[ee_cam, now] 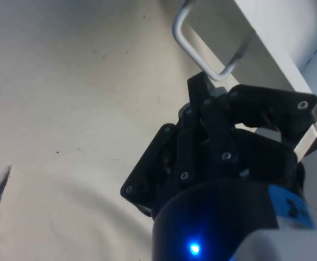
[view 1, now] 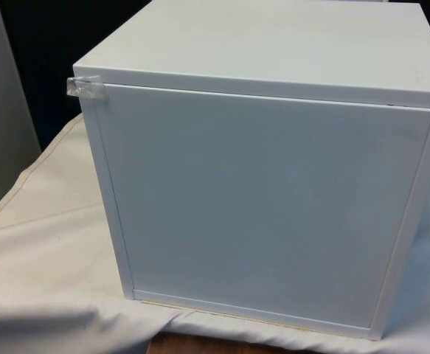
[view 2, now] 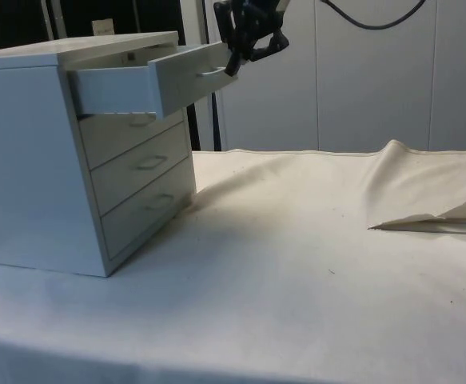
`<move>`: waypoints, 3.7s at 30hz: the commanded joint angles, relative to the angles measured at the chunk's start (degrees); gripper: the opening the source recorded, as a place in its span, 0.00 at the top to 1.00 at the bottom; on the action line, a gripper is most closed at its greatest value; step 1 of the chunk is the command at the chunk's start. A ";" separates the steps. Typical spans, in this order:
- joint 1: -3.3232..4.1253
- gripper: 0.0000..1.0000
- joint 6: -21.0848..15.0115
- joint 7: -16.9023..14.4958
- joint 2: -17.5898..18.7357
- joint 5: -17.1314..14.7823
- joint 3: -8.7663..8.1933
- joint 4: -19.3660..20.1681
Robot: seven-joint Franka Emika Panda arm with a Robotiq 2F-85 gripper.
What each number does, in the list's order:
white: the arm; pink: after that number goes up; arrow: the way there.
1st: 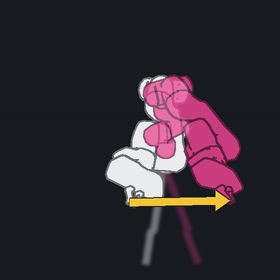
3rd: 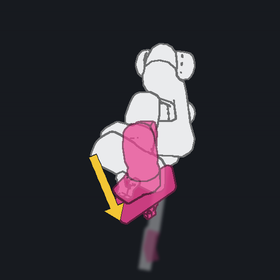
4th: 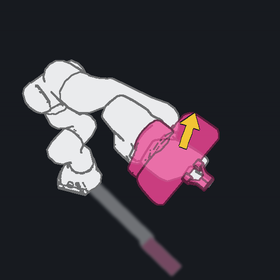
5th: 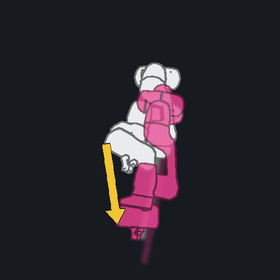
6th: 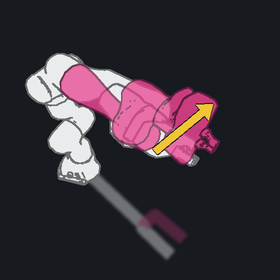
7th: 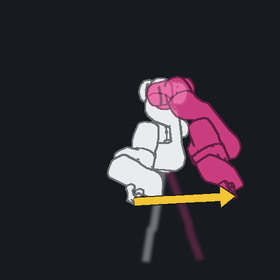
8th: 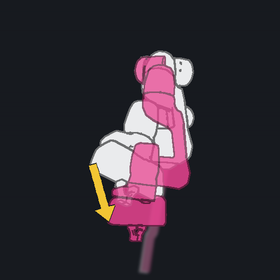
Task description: Open the drawer, then close it.
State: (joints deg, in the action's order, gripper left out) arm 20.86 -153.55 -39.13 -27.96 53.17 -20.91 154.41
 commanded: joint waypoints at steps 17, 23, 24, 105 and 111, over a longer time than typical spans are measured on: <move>0.52 1.00 0.17 4.87 4.93 0.29 0.17 -4.64; 0.80 1.00 0.06 6.25 6.76 0.23 0.06 -6.13; 0.80 1.00 0.06 6.47 7.05 0.17 0.06 -6.42; 3.67 1.00 2.75 20.23 10.89 0.11 1.32 -10.08; 3.95 1.00 2.69 20.05 10.14 -0.06 1.20 -9.51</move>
State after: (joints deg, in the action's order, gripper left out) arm 24.92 -151.03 -19.48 -17.88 52.77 -19.88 145.07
